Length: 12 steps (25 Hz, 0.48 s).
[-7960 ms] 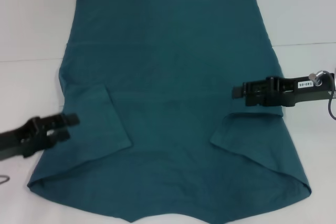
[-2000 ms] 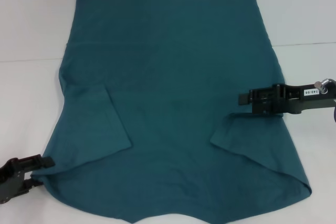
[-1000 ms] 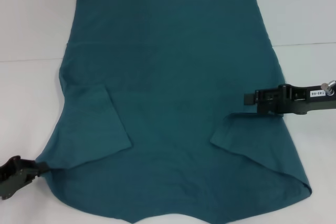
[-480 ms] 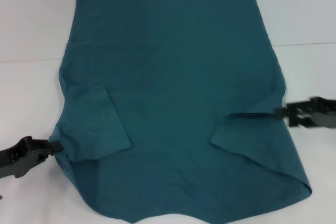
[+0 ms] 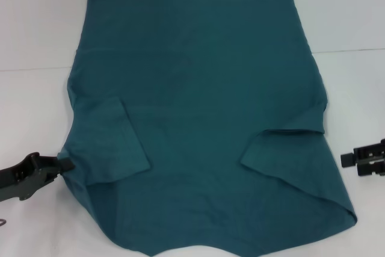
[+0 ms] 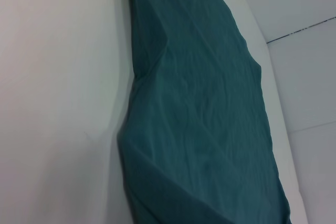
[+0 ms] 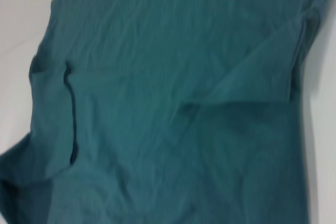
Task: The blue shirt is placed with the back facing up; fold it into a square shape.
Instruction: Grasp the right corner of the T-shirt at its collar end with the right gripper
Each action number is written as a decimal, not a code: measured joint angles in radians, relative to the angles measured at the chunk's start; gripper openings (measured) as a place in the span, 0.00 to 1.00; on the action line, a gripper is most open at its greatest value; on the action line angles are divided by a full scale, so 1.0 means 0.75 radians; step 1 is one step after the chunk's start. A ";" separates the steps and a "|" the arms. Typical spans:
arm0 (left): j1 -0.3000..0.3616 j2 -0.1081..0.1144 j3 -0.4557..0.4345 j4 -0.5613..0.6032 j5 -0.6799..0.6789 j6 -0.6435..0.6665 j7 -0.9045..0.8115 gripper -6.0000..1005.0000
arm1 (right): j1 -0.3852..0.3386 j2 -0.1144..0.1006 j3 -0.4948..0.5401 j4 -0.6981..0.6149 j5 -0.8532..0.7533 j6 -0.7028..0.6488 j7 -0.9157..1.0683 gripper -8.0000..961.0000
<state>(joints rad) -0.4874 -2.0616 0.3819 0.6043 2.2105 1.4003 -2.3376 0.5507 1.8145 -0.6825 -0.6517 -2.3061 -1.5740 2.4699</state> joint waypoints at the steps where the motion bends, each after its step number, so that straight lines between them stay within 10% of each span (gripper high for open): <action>1: 0.000 0.000 0.000 0.000 0.000 -0.001 0.000 0.02 | 0.000 0.002 -0.002 0.000 -0.006 -0.010 -0.003 0.70; 12: -0.001 0.000 -0.002 0.000 0.003 -0.017 -0.003 0.02 | -0.015 0.049 -0.004 0.006 -0.135 -0.028 -0.004 0.70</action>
<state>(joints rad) -0.4878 -2.0616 0.3801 0.6043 2.2128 1.3877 -2.3398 0.5395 1.8510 -0.6853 -0.6476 -2.4074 -1.5951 2.4668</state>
